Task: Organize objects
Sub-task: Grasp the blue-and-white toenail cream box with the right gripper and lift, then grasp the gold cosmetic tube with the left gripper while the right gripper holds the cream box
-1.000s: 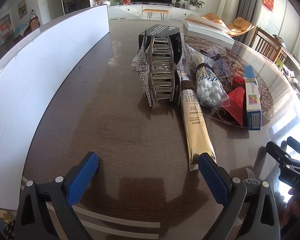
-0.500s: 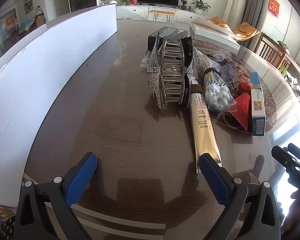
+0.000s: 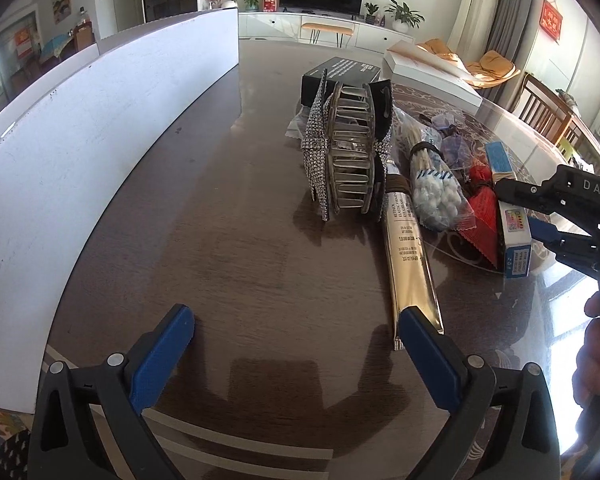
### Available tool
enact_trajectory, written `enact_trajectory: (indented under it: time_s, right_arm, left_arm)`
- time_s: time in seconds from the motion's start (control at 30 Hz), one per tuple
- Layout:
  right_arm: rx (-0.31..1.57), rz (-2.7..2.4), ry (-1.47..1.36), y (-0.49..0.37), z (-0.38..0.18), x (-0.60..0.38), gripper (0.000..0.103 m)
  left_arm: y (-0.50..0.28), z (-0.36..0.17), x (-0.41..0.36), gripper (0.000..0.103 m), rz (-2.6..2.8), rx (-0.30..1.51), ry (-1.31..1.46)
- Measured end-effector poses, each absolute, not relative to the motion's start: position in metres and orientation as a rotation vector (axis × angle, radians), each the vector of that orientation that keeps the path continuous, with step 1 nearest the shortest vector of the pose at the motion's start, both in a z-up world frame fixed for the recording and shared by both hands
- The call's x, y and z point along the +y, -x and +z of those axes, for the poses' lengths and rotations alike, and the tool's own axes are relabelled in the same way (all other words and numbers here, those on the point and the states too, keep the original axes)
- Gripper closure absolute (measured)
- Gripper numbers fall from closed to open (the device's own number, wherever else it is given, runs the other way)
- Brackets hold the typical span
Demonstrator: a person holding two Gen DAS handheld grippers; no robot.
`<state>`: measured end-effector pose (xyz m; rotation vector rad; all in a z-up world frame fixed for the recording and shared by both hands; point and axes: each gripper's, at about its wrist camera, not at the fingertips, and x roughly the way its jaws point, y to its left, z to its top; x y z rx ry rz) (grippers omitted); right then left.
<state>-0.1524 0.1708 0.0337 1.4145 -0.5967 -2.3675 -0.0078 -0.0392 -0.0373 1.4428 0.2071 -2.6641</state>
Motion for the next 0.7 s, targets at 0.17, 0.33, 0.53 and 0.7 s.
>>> enact_trajectory:
  time_s: [0.17, 0.33, 0.53, 0.7]
  right_arm:
    - [-0.317, -2.410, -1.444, 0.138, 0.039, 0.164, 0.060]
    - [0.046, -2.518, -1.497, 0.110, 0.043, 0.182, 0.061]
    - [0.237, -2.589, -1.458, 0.096, 0.034, 0.195, 0.051]
    - [0.199, -2.645, -1.417, 0.109, 0.027, 0.201, 0.019]
  left_arm:
    - [0.008, -0.037, -0.039, 0.000, -2.664, 0.207, -1.443]
    - [0.008, -0.037, -0.039, 0.000, -2.662, 0.205, -1.443]
    - [0.009, -0.037, -0.037, 0.000, -2.653, 0.175, -1.449]
    - [0.007, -0.037, -0.039, 0.000, -2.659, 0.194, -1.449]
